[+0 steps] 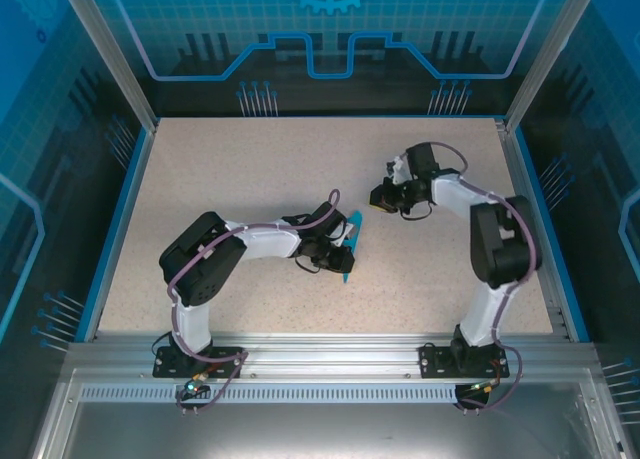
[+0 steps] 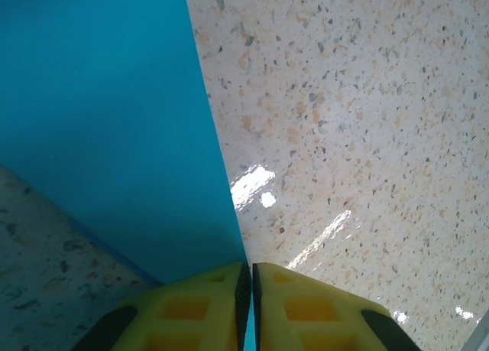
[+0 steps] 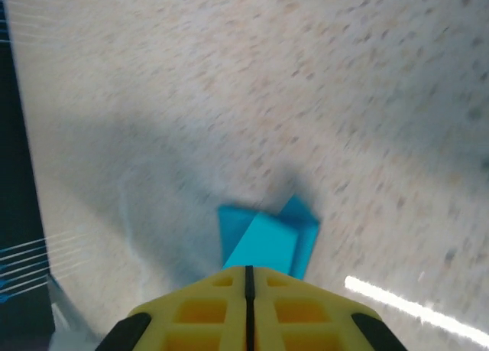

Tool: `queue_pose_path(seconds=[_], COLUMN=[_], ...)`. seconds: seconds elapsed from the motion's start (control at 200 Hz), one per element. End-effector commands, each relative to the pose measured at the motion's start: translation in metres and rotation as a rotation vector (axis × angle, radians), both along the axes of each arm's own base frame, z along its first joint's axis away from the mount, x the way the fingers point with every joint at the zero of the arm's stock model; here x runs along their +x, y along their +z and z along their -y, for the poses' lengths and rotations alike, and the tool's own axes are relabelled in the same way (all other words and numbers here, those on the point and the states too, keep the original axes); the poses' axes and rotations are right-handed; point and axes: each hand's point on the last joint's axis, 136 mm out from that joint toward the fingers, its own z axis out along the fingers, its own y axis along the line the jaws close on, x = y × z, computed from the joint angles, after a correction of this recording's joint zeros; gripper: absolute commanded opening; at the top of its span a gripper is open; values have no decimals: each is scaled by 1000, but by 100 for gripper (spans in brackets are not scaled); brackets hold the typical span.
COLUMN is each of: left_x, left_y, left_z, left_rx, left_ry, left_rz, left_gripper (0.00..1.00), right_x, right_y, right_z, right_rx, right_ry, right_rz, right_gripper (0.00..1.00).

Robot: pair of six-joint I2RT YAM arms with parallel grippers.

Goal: Fold a paper plane with a square sheet of paper (fold left side to right side)

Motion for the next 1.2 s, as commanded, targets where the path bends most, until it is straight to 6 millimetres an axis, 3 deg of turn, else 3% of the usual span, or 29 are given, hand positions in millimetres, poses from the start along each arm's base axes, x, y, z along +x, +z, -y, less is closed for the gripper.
queue_pose_path(seconds=[0.0, 0.135, 0.205, 0.23, 0.525, 0.765, 0.78, 1.005, 1.195], left_x=[-46, -46, -46, -46, -46, -46, -46, -46, -46], left_y=[-41, -42, -42, -43, -43, -43, -43, -43, -43], left_z=[-36, -37, -37, -37, -39, -39, -39, -40, -40], left_rx=[183, 184, 185, 187, 193, 196, 198, 205, 204], left_ry=[-13, -10, -10, -9, -5, -8, -8, -10, -12], left_rz=[-152, -150, -149, -151, -144, -145, -145, -144, -144], left_gripper=[14, 11, 11, 10, 9, 9, 9, 9, 8], right_x=[-40, -70, -74, -84, -97, -97, -89, -76, -47], right_y=[-3, -21, -25, -34, -59, -77, -72, -88, -86], right_z=[-17, -32, -41, -42, -60, -60, -62, -44, -31], right_rx=[63, 134, 139, 132, 102, 38, 35, -122, -170], right_ry=[33, 25, 42, 47, 76, 77, 77, 63, 43], right_rz=[-57, -122, -129, -156, -203, -220, -197, -177, -123], right_gripper=[7, 1, 0, 0, 0, 0, 0, 0, 0])
